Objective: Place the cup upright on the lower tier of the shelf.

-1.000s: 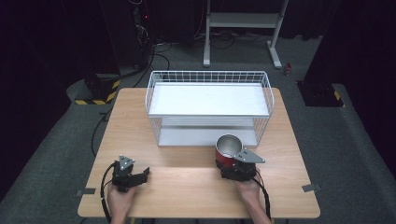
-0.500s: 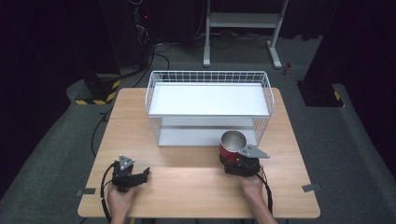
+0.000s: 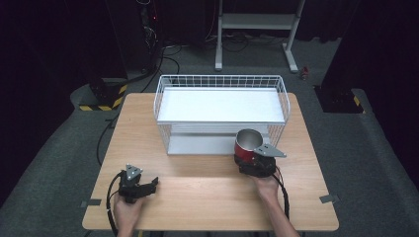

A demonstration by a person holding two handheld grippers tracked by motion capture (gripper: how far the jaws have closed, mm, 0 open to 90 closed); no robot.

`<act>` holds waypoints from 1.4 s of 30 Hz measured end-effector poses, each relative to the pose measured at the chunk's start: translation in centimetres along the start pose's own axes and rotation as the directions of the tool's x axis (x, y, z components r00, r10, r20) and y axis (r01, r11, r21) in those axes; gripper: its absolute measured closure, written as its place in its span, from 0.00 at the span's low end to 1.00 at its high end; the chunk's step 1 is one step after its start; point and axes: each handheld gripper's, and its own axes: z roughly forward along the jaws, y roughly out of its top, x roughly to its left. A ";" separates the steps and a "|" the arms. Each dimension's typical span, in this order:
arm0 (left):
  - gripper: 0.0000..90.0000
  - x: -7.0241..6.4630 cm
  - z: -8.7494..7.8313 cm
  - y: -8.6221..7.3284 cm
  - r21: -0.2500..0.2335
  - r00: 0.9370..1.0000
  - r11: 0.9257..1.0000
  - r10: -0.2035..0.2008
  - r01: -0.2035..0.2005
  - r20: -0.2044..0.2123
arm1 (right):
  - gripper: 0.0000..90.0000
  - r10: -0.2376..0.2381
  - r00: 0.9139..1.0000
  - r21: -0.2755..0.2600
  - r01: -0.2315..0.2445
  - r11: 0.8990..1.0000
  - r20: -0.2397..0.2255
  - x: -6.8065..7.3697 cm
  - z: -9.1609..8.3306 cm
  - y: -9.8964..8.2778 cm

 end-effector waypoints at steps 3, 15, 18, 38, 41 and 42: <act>0.21 0.0 0.0 0.0 0.000 1.000 1.000 0.000 0.000 0.000 | 0.17 0.015 1.000 0.001 -0.015 1.000 0.018 -0.6 0.6 0.6; 0.21 0.0 0.0 0.0 0.000 1.000 1.000 0.000 0.000 0.000 | 0.17 0.031 0.998 0.028 -0.033 0.999 0.057 -1.4 2.9 1.3; 0.21 0.0 0.0 0.0 0.000 1.000 1.000 0.000 0.000 0.001 | 0.17 0.033 0.998 0.033 -0.035 0.999 0.060 -1.5 3.2 1.4; 0.21 0.0 0.0 0.0 -0.001 1.000 1.000 0.002 -0.002 0.001 | 0.17 0.012 0.996 0.040 -0.016 0.999 0.088 -2.1 4.9 1.4; 0.21 0.0 0.0 0.0 0.000 1.000 1.000 0.001 -0.001 0.001 | 0.15 0.027 0.995 0.042 -0.031 0.999 0.093 -2.0 4.9 1.4; 0.21 0.0 0.0 0.0 -0.001 1.000 1.000 0.002 -0.002 0.001 | 0.14 0.033 0.995 0.037 -0.037 0.999 0.096 -2.0 4.9 1.4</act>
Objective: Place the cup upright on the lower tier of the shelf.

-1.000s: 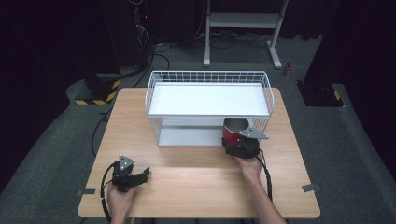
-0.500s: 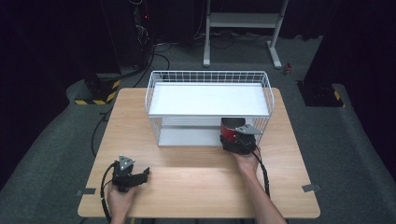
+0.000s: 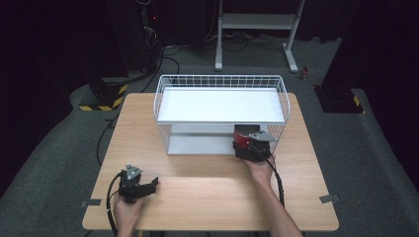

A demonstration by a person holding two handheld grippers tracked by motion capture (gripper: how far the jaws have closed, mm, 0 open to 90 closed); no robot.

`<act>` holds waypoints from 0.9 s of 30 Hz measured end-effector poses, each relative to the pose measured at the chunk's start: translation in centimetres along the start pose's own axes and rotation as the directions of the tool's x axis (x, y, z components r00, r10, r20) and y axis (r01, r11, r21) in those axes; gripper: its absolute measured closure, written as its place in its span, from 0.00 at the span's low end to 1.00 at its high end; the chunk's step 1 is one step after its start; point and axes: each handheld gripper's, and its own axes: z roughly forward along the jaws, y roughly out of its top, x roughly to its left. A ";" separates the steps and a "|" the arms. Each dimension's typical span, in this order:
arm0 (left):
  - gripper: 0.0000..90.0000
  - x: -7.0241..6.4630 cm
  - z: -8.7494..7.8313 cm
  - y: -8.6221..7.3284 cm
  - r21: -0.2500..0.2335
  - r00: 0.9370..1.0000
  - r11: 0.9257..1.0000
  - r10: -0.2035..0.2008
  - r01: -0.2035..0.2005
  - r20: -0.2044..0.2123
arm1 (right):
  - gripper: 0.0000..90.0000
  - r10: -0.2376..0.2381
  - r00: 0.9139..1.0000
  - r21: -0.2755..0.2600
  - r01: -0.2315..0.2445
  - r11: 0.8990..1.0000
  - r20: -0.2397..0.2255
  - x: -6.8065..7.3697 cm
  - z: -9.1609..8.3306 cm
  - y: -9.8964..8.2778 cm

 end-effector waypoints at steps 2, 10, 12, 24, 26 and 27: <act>0.21 0.0 0.0 0.0 0.000 1.000 1.000 0.000 0.000 0.000 | 0.13 0.008 1.000 0.000 -0.008 1.000 0.000 0.0 0.0 0.0; 0.21 0.0 0.0 0.0 0.001 1.000 1.000 0.002 -0.002 0.002 | 0.11 0.019 1.000 -0.010 -0.020 1.000 -0.021 -0.2 -0.5 0.1; 0.21 0.0 0.0 0.0 0.001 1.000 1.000 0.005 -0.005 0.003 | 0.11 0.012 1.000 -0.003 -0.012 1.000 -0.026 -0.2 -0.9 0.0; 0.21 0.0 0.0 0.0 -0.002 1.000 1.000 0.005 -0.005 0.003 | 0.17 0.033 0.999 0.015 -0.033 0.999 -0.020 -0.5 -2.9 -0.8; 0.21 0.0 0.0 0.0 -0.002 1.000 1.000 0.005 -0.005 0.003 | 0.20 0.047 0.998 0.038 -0.045 0.998 -0.030 -0.6 -2.9 -1.2; 0.21 0.0 0.0 0.0 -0.002 1.000 1.000 0.005 -0.005 0.003 | 0.22 0.050 0.998 0.044 -0.048 0.998 -0.031 -0.6 -3.0 -1.3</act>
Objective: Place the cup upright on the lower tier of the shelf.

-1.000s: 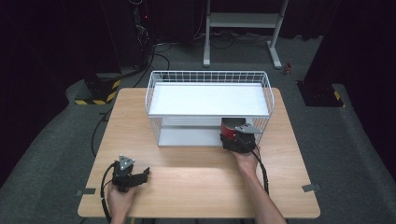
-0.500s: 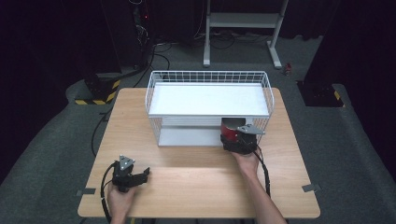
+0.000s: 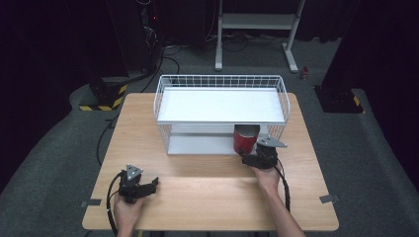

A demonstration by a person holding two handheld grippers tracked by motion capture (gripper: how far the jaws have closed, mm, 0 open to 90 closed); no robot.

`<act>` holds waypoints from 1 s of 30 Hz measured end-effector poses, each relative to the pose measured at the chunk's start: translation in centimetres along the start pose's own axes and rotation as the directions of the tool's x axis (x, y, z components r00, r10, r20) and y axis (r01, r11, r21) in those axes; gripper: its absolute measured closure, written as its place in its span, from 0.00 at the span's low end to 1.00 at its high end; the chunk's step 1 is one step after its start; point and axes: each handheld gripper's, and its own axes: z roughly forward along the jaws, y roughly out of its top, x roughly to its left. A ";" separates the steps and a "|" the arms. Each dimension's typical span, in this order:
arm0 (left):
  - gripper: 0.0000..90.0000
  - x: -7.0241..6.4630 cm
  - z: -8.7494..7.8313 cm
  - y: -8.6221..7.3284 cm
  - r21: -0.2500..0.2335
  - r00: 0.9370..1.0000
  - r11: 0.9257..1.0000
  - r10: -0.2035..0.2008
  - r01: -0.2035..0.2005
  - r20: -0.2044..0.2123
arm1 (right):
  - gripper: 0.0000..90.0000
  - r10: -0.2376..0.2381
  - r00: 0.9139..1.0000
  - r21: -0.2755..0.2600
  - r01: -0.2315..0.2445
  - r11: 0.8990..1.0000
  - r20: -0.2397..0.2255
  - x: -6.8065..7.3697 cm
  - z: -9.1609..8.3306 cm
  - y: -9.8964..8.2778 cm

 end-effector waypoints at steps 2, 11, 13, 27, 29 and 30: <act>0.21 0.0 0.0 0.0 0.000 1.000 1.000 0.000 0.000 0.000 | 0.29 0.014 1.000 0.012 -0.014 1.000 0.005 0.1 -0.1 -0.5; 0.21 0.0 0.0 0.0 0.000 1.000 1.000 0.000 0.000 0.000 | 0.38 -0.021 0.999 0.030 0.019 0.999 0.049 0.7 0.1 -0.8; 0.21 0.0 0.0 0.0 0.000 1.000 1.000 0.000 0.000 0.000 | 0.39 -0.021 0.998 0.031 0.019 0.999 0.051 0.7 0.2 -0.8; 0.21 0.0 0.0 0.0 0.000 1.000 1.000 0.000 0.000 0.000 | 0.49 0.009 0.994 0.042 -0.013 0.999 0.107 0.7 1.9 0.6; 0.21 0.0 0.0 0.0 0.000 1.000 1.000 0.000 0.000 0.000 | 0.52 -0.004 0.993 0.035 0.000 0.999 0.114 0.7 2.2 0.8; 0.21 0.0 0.0 0.0 0.000 1.000 1.000 0.000 0.000 0.000 | 0.53 0.001 0.993 0.035 -0.005 0.999 0.117 0.7 2.2 0.9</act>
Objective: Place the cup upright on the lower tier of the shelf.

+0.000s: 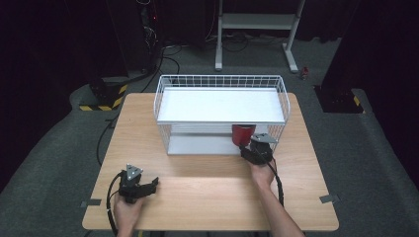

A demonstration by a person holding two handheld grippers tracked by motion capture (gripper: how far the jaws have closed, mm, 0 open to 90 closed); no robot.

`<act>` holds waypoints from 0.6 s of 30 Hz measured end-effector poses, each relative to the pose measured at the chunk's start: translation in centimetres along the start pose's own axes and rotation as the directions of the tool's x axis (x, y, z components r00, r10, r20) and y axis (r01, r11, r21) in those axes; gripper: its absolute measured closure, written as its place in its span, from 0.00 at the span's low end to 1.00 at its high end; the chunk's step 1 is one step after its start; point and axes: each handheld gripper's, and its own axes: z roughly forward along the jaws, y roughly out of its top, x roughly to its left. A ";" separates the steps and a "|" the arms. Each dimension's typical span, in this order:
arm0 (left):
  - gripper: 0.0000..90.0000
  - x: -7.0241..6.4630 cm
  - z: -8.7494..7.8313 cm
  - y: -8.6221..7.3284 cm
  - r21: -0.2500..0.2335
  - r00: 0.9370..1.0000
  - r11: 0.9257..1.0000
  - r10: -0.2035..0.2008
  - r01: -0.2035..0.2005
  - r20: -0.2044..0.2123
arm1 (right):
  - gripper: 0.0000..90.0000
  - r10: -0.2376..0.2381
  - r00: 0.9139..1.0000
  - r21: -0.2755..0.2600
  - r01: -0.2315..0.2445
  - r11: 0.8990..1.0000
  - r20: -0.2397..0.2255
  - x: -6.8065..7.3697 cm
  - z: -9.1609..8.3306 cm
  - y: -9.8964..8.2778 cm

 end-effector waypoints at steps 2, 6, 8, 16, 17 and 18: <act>0.21 0.0 0.0 0.0 0.000 1.000 1.000 0.000 0.000 0.000 | 0.56 0.007 1.000 0.003 -0.007 1.000 0.002 0.0 0.2 0.2; 0.21 0.0 0.0 0.0 0.000 1.000 1.000 0.002 -0.002 -0.001 | 0.60 0.009 1.000 0.010 -0.009 1.000 0.005 -0.1 0.6 0.4; 0.21 0.0 0.0 0.0 0.000 1.000 1.000 0.000 0.000 0.000 | 0.60 -0.004 1.000 0.018 0.004 1.000 -0.003 -0.1 0.6 0.3; 0.21 0.0 0.0 0.0 0.000 1.000 1.000 0.002 -0.002 -0.001 | 0.56 -0.016 0.999 0.000 0.016 1.000 -0.029 -0.4 -0.6 0.0; 0.21 0.0 0.0 0.0 0.000 1.000 1.000 0.001 -0.001 0.000 | 0.55 -0.021 0.999 -0.003 0.021 1.000 -0.030 -0.5 -0.7 -0.1; 0.21 0.0 0.0 0.0 0.000 1.000 1.000 0.000 0.000 0.000 | 0.54 0.001 0.999 -0.005 -0.001 1.000 -0.037 -0.7 -1.1 -0.3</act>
